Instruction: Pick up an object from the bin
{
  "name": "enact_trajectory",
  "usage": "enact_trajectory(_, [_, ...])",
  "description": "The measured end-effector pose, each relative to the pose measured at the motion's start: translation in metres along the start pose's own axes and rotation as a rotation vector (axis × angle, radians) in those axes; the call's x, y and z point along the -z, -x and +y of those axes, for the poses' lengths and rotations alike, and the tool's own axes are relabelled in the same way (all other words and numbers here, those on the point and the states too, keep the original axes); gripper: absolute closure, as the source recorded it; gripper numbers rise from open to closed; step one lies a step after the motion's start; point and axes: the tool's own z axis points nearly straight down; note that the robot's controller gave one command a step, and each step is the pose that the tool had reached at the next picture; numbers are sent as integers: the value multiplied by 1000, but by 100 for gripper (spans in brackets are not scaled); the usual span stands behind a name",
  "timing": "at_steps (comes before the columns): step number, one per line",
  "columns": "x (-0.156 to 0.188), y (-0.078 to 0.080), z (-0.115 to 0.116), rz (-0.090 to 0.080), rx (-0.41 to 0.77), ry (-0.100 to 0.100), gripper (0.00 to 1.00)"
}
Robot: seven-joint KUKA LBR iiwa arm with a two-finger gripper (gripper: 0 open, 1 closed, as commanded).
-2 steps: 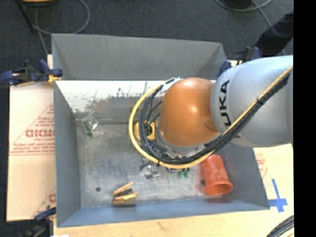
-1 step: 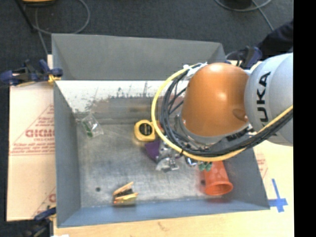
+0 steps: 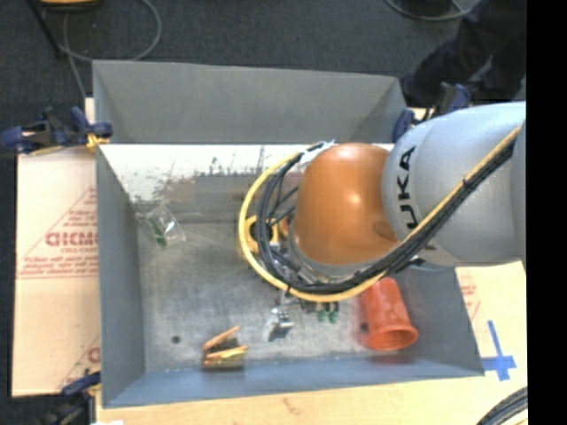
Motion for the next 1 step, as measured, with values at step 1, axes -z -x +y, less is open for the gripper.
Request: enact_trajectory(1, [0, 0, 0, -1, -1, 0, 0])
